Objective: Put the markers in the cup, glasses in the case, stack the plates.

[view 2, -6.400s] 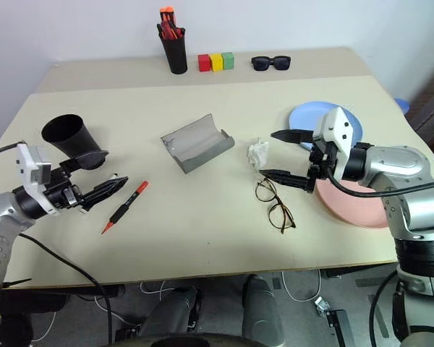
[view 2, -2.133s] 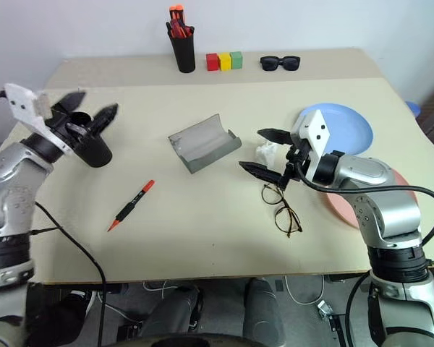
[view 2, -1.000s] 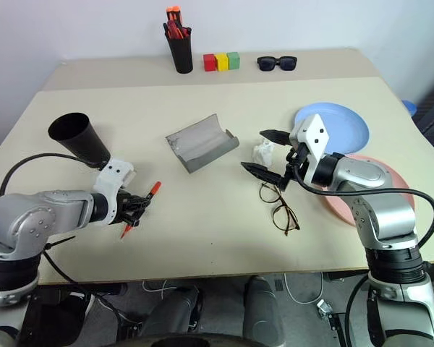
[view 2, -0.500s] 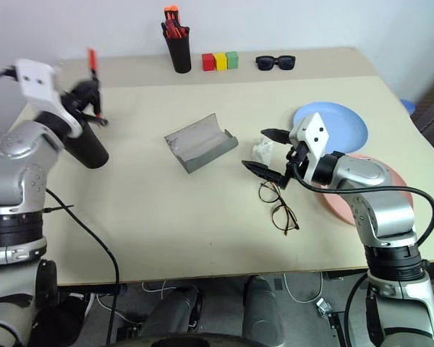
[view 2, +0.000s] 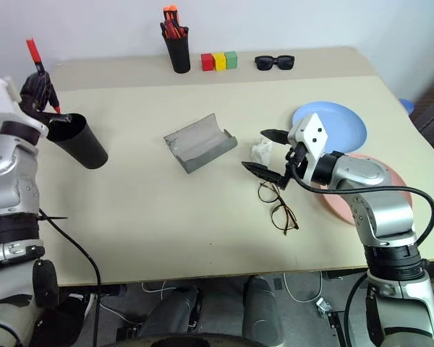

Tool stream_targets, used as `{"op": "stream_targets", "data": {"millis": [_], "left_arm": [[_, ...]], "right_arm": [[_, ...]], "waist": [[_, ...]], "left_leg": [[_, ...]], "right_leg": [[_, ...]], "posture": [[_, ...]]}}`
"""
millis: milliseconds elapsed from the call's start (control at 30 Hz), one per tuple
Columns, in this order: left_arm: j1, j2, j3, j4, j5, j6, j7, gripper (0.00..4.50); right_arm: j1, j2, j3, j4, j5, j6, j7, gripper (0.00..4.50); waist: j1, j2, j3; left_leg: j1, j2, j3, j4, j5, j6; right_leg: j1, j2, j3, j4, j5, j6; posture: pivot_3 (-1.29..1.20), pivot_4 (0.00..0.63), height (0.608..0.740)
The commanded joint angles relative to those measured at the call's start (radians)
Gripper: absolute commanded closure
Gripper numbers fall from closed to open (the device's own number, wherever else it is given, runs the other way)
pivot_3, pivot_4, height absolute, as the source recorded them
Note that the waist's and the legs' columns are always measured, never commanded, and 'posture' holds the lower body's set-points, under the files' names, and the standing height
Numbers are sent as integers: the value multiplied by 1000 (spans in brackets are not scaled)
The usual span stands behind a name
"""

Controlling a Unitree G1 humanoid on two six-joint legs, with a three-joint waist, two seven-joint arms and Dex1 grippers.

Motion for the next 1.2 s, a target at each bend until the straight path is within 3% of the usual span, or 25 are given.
{"op": "stream_targets", "data": {"millis": [33,100,200,400,433,533,700,800,1000,1200], "left_arm": [[14,-12,34,28,-16,-77,-14,4462],[27,-19,26,35,-14,-96,-24,4462],[36,-30,27,45,-23,-107,-37,3389],[38,-44,13,9,-46,-107,-76,301],[35,-45,8,-6,-54,-98,-89,28],[24,-52,-19,-72,-116,-20,-162,28],[-26,-41,-193,-279,-313,454,-320,28],[-78,-68,-259,-268,-334,570,-366,28],[-198,-198,-476,-43,-198,679,-424,28],[-260,-255,-526,90,-117,723,-432,28]], "right_arm": [[-27,-4,-9,-18,-3,-25,2,0],[-32,-3,-10,-14,-3,-26,2,0],[-34,-3,-8,-14,-4,-27,4,0],[-39,-2,-8,-11,-2,-29,5,0],[-39,-1,-9,-10,-1,-27,4,0],[-39,1,-8,-10,-1,-27,3,0],[-34,5,-7,-2,-4,-34,0,0],[-37,11,-6,9,-6,-41,-4,0],[-14,3,-11,6,-28,-61,-20,0],[37,-14,-52,-39,-22,-50,-48,0]], "waist": [[2,0,0],[3,0,0],[3,0,0],[2,0,0],[2,0,0],[1,0,0],[8,0,0],[4,0,0],[-3,0,0],[-2,0,0]], "left_leg": [[0,0,0,0,0,0],[0,0,0,0,0,0],[0,0,0,1,0,0],[0,0,0,1,0,0],[0,0,0,1,0,0],[0,0,0,1,0,0],[-1,0,-1,2,0,0],[0,-1,0,2,0,1],[0,-3,0,2,0,0],[-1,-2,0,1,1,-1]], "right_leg": [[0,0,0,0,0,0],[0,0,0,0,0,0],[0,0,0,0,0,0],[0,0,0,0,0,0],[0,0,0,0,0,0],[0,0,0,0,0,0],[0,0,0,0,1,0],[1,0,0,1,1,1],[1,1,0,0,1,0],[-1,1,1,1,1,0]], "posture": [[0,150,740],[0,150,740],[0,150,740],[0,150,740],[0,150,740],[0,150,740],[0,150,740],[0,150,740],[0,150,740],[0,150,740]]}}
